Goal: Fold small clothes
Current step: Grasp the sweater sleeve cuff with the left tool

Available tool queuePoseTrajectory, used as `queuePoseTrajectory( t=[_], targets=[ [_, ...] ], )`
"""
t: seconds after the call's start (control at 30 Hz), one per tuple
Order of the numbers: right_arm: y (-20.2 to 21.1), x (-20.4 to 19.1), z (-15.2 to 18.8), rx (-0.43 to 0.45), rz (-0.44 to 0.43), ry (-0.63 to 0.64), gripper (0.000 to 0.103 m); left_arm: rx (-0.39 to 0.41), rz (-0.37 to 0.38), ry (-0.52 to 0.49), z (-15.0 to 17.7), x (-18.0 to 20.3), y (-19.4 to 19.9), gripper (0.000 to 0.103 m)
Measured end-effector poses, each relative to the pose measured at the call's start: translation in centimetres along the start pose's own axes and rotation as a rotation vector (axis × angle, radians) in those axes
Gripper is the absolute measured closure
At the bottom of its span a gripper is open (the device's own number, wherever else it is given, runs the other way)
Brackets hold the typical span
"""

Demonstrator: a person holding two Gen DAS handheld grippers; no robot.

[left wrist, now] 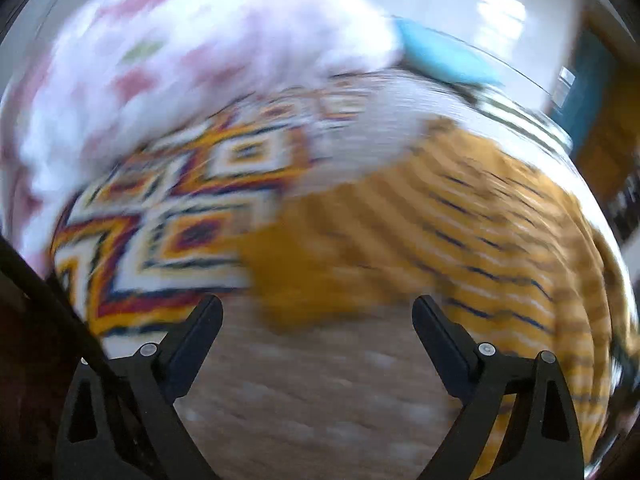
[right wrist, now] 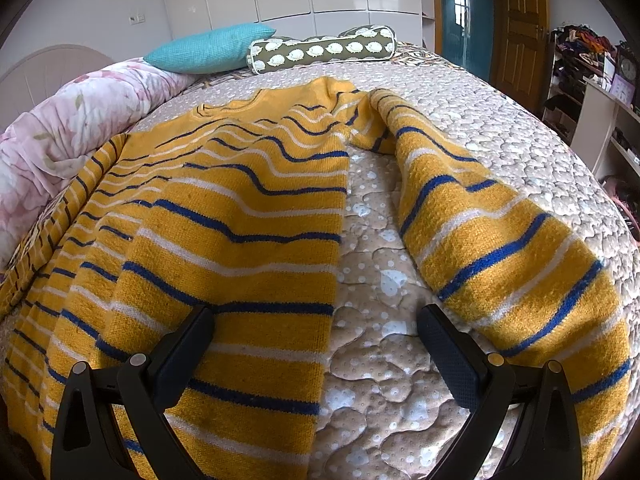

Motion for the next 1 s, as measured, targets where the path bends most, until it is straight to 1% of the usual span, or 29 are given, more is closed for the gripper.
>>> queuePoseTrajectory(
  t=[0.07,0.1,0.13,0.17,0.23,0.27,0.3,0.33,0.37,0.4,0.43,0.47,0.53,0.57,0.63,0.7,0.73,0.77,0.83,0.93,1.0],
  targets=[
    [0.0,0.0,0.0,0.002,-0.001,-0.001,0.0,-0.011,-0.012,0.073,-0.3,-3.3,-1.0,0.008],
    [0.1,0.0,0.0,0.002,-0.001,-0.001,0.0,-0.005,-0.004,0.083,-0.4,-4.0,-1.2,0.008],
    [0.1,0.0,0.0,0.003,-0.001,-0.001,0.0,0.004,0.021,0.087,-0.7,-4.4,-1.5,0.008],
    [0.1,0.0,0.0,0.004,-0.002,-0.002,0.0,0.009,0.062,0.084,-1.0,-4.6,-2.0,0.008],
    [0.3,0.1,0.0,0.008,-0.004,-0.006,0.0,-0.003,0.114,0.075,-1.3,-4.5,-3.2,0.008],
    [0.3,0.1,0.0,0.01,-0.005,-0.007,0.0,-0.021,0.147,0.068,-1.3,-4.2,-4.1,0.011],
    [0.4,0.1,0.0,0.011,-0.005,-0.008,0.0,-0.036,0.159,0.061,-1.4,-3.8,-4.9,0.015],
    [0.4,0.1,0.0,0.011,-0.005,-0.008,0.0,-0.05,0.159,0.049,-1.6,-3.5,-5.5,0.042],
    [0.4,0.1,0.0,0.011,-0.005,-0.008,0.0,-0.065,0.165,0.042,-1.8,-3.1,-5.9,0.072],
    [0.4,0.1,0.0,0.012,-0.005,-0.009,0.0,-0.074,0.195,0.054,-2.1,-2.9,-6.2,0.077],
    [0.4,0.1,0.0,0.012,-0.006,-0.009,0.0,-0.065,0.212,0.087,-2.6,-3.3,-6.1,0.091],
    [0.4,0.1,0.0,0.012,-0.006,-0.01,0.0,-0.059,0.194,0.101,-3.4,-3.8,-6.0,0.099],
    [0.4,0.1,0.0,0.012,-0.005,-0.009,0.0,-0.02,0.132,0.129,-5.5,-5.6,-5.0,0.099],
    [0.4,0.1,0.0,0.012,-0.005,-0.009,0.0,-0.002,0.061,0.143,-7.3,-7.2,-4.4,0.099],
    [0.4,0.1,0.1,0.011,-0.003,-0.008,0.0,0.025,-0.043,0.154,-10.6,-9.7,-3.7,0.099],
    [0.4,0.1,0.0,0.012,-0.003,-0.008,0.0,0.04,-0.119,0.158,-13.4,-11.1,-3.0,0.099],
    [0.4,0.1,0.0,0.011,-0.003,-0.008,0.0,0.046,-0.142,0.153,-14.7,-11.4,-2.6,0.099],
    [0.4,0.1,0.0,0.012,-0.003,-0.008,0.0,0.056,-0.156,0.138,-16.1,-11.0,-2.0,0.099],
    [0.4,0.1,0.1,0.011,-0.001,-0.007,0.0,0.067,-0.148,0.115,-17.5,-9.8,-1.4,0.099],
    [0.3,0.1,0.1,0.01,-0.001,-0.006,0.0,0.083,-0.119,0.03,-19.3,-5.2,-0.5,0.099],
    [0.3,0.1,0.1,0.011,-0.002,-0.007,0.0,0.084,-0.063,-0.03,-20.4,-0.7,-0.3,0.099]
  ],
)
Point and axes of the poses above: each gripper's, at about its wrist camera, not at the fingertips, and y roughly against the way its jaws point, x to its right, z to its underside, the point moved 3 cm from there along -y, roughly the way its jaws point, and after that the axes turned 13 degrees about -y, right-handed, at the moved point
